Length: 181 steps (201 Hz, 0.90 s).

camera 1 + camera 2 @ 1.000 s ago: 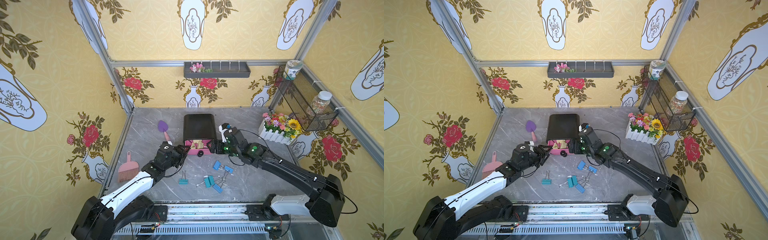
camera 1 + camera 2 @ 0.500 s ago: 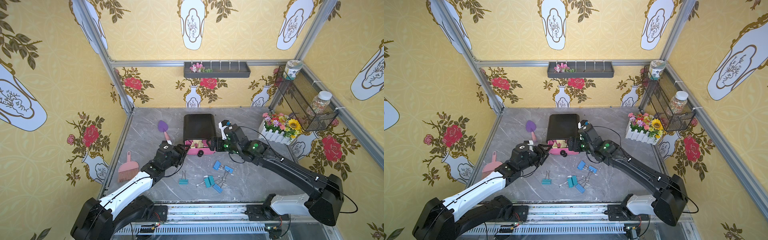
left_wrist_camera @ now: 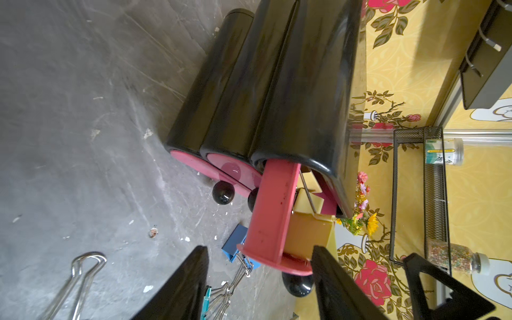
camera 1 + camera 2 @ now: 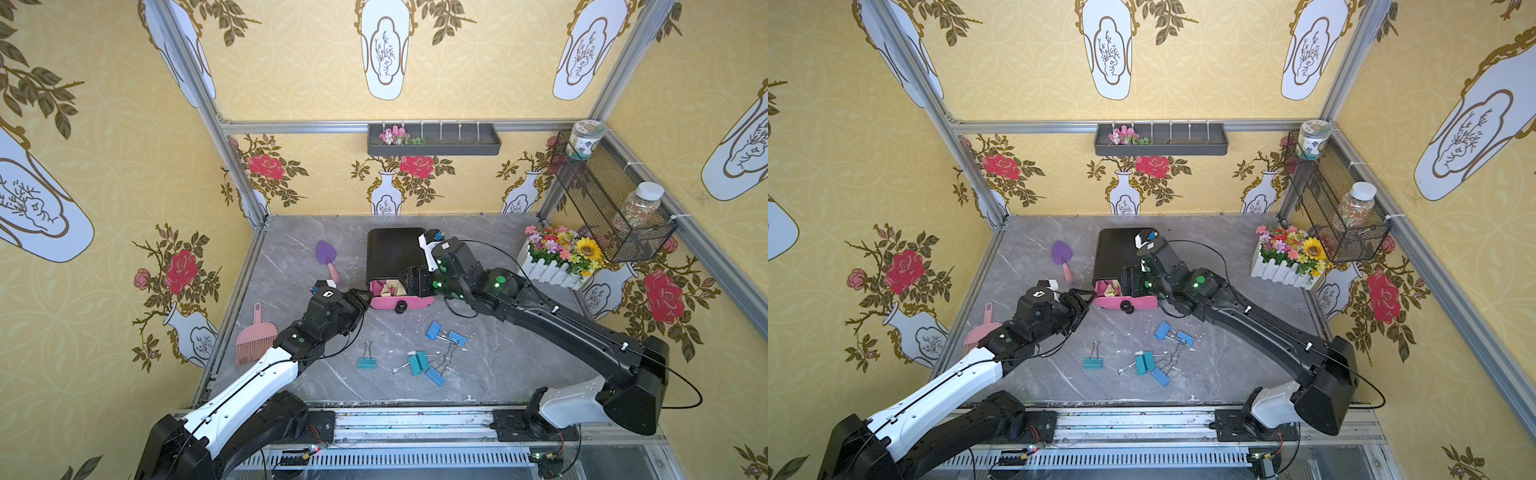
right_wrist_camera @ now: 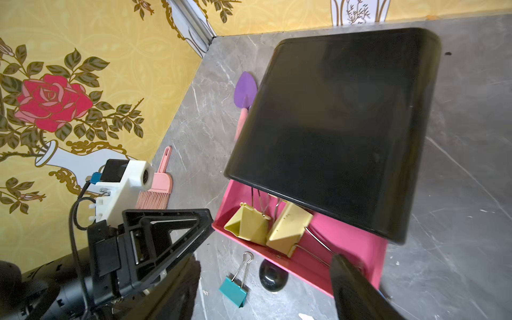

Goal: Put the binder clips in the drawer according to color
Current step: Adjust the binder clip at the drawer.

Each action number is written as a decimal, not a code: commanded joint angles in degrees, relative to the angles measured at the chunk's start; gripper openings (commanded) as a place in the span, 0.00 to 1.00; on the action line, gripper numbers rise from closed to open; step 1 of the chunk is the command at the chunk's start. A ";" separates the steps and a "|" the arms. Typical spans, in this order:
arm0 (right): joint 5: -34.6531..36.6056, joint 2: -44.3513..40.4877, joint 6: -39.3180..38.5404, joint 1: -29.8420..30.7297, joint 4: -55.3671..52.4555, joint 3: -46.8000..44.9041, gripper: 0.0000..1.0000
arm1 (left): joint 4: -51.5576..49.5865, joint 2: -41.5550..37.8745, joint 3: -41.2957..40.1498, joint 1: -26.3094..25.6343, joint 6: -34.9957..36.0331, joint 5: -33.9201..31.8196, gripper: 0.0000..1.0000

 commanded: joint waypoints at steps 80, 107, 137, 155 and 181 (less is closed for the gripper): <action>-7.84 13.08 3.23 4.37 3.53 6.59 0.41 | -6.58 -5.84 0.97 0.08 3.06 -2.50 0.65; -7.67 14.47 3.60 5.23 4.50 7.00 0.41 | -6.89 -6.82 0.38 0.08 2.85 -2.21 0.65; -6.91 15.76 3.59 5.41 4.16 8.36 0.41 | -7.07 -7.50 0.29 0.04 2.73 -2.20 0.65; -5.81 16.13 3.15 5.32 3.64 9.06 0.41 | -7.16 -8.05 0.20 0.07 2.60 -2.50 0.65; -3.81 16.94 2.39 5.19 1.34 10.17 0.41 | -7.51 -8.45 0.07 0.08 2.47 -2.38 0.65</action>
